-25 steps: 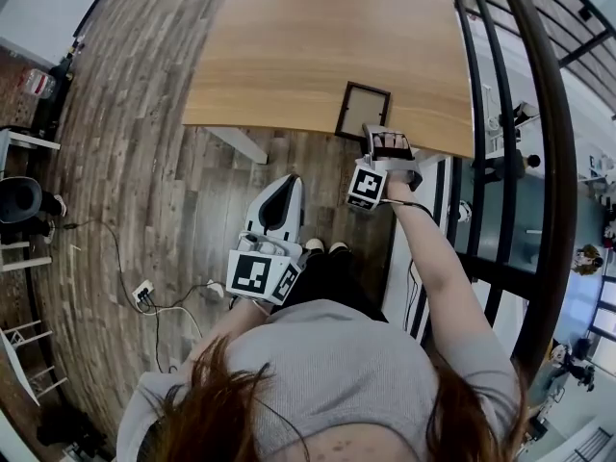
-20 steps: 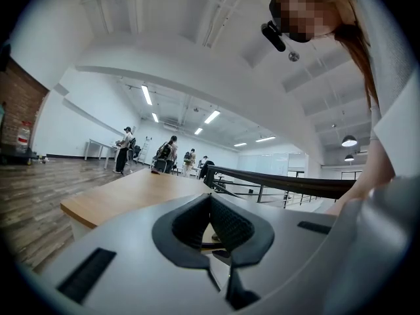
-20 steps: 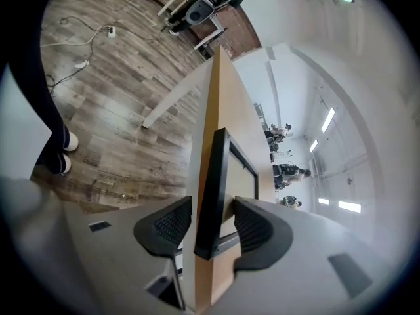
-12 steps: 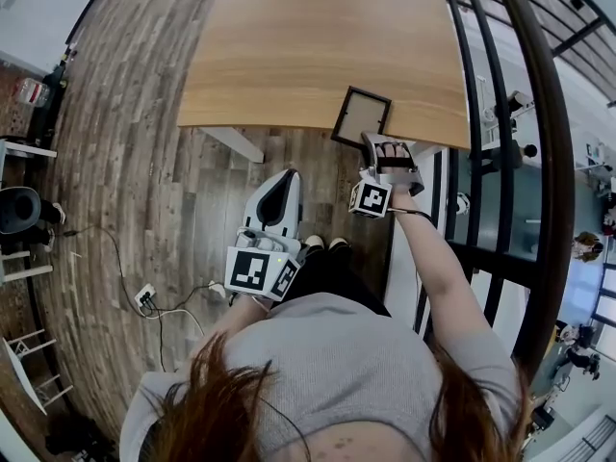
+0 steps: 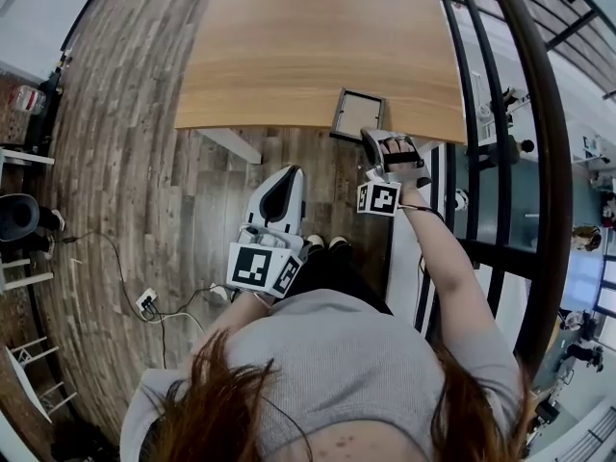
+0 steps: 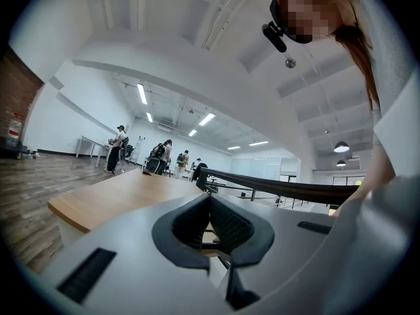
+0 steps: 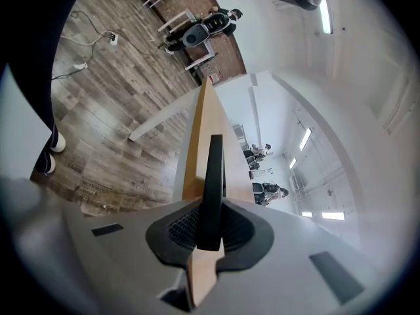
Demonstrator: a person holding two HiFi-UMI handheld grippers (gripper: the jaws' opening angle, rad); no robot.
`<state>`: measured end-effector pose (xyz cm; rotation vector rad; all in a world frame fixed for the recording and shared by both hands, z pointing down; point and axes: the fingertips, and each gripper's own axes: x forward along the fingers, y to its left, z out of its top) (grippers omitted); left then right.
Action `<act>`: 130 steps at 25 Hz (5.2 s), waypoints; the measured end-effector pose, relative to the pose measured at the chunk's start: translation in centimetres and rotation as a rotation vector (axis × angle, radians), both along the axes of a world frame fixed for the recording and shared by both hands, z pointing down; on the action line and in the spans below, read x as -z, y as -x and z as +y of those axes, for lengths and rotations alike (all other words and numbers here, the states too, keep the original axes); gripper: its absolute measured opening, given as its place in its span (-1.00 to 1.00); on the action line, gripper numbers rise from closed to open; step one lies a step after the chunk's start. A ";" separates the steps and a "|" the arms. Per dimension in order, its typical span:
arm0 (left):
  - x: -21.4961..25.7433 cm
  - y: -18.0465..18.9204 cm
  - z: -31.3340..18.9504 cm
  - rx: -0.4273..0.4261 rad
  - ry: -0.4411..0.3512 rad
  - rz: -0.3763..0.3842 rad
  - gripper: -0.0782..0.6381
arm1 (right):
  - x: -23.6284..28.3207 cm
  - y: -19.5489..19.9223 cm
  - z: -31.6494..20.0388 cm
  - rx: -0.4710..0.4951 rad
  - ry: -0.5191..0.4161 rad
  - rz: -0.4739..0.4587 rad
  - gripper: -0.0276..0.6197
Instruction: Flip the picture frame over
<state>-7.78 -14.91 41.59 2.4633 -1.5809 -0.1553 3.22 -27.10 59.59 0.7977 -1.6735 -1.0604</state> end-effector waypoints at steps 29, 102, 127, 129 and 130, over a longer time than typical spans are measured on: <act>-1.8 1.2 -0.1 -0.030 0.037 -0.002 -0.77 | 3.1 -4.5 0.4 -0.772 0.442 -2.958 -0.75; 0.8 -1.7 -0.8 -0.059 -0.024 -0.005 -0.77 | 19.6 -4.0 4.3 -0.307 0.267 -1.777 -0.27; 8.1 -5.8 0.4 -0.171 -0.224 -0.009 -0.77 | 26.5 1.7 11.1 -0.060 0.210 -1.397 -0.87; 8.2 -5.6 0.2 -0.167 -0.226 -0.007 -0.77 | 26.3 1.9 11.1 -0.055 0.218 -1.398 -0.87; 8.2 -5.6 0.1 -0.165 -0.226 -0.006 -0.76 | 26.3 2.0 11.0 -0.052 0.217 -1.396 -0.87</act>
